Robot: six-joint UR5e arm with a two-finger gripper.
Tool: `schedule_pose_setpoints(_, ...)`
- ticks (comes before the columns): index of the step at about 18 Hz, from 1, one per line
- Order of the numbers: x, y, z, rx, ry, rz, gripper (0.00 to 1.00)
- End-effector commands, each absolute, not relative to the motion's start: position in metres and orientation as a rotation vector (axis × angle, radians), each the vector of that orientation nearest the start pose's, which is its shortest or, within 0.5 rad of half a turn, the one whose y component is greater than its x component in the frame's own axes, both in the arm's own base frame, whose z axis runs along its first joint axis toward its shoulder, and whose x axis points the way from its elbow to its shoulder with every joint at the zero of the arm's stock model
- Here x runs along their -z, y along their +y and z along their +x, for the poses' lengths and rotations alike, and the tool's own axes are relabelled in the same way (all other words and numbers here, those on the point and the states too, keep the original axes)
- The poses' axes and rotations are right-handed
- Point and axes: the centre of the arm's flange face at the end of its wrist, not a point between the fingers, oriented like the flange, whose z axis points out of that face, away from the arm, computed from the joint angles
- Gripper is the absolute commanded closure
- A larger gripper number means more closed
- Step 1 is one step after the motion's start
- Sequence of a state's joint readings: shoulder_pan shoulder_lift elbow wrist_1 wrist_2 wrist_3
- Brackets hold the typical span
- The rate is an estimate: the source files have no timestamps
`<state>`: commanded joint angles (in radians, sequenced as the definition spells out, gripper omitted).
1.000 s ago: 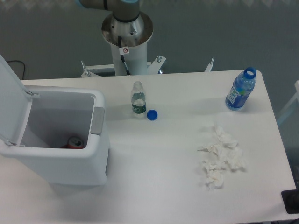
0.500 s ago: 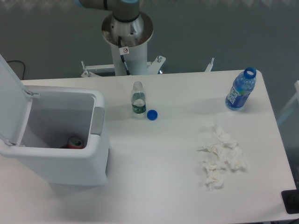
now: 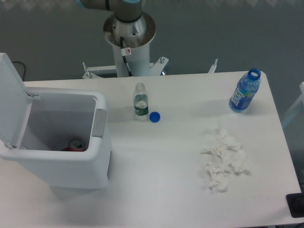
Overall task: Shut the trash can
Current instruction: 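Push the lid forward with the gripper so it swings down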
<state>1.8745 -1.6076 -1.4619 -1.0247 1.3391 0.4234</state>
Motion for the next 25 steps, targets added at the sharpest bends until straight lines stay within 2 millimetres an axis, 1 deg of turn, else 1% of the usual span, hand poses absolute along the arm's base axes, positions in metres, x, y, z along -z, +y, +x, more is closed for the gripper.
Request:
schedule_pose_setpoints(6, -0.591, 0.565, -0.032, -0.122, 0.189, -2.509, 0.0)
schedule_pose_setpoints(9, -0.586, 0.564, -0.047, -0.166, 0.146, -2.531, 0.0)
schedule_pose_setpoints(11, -0.587, 0.561, -0.062, -0.178, 0.11, -2.533, 0.0)
schedule_pose_setpoints(20, -0.582, 0.557, -0.103, -0.235, 0.006, -2.554, 0.0)
schedule_pose_setpoints(22, -0.582, 0.556, -0.109, -0.265, -0.01, -2.563, 0.0)
schedule_pose_setpoints(25, -0.573, 0.554, -0.111, -0.269, -0.016, -2.582, 0.0)
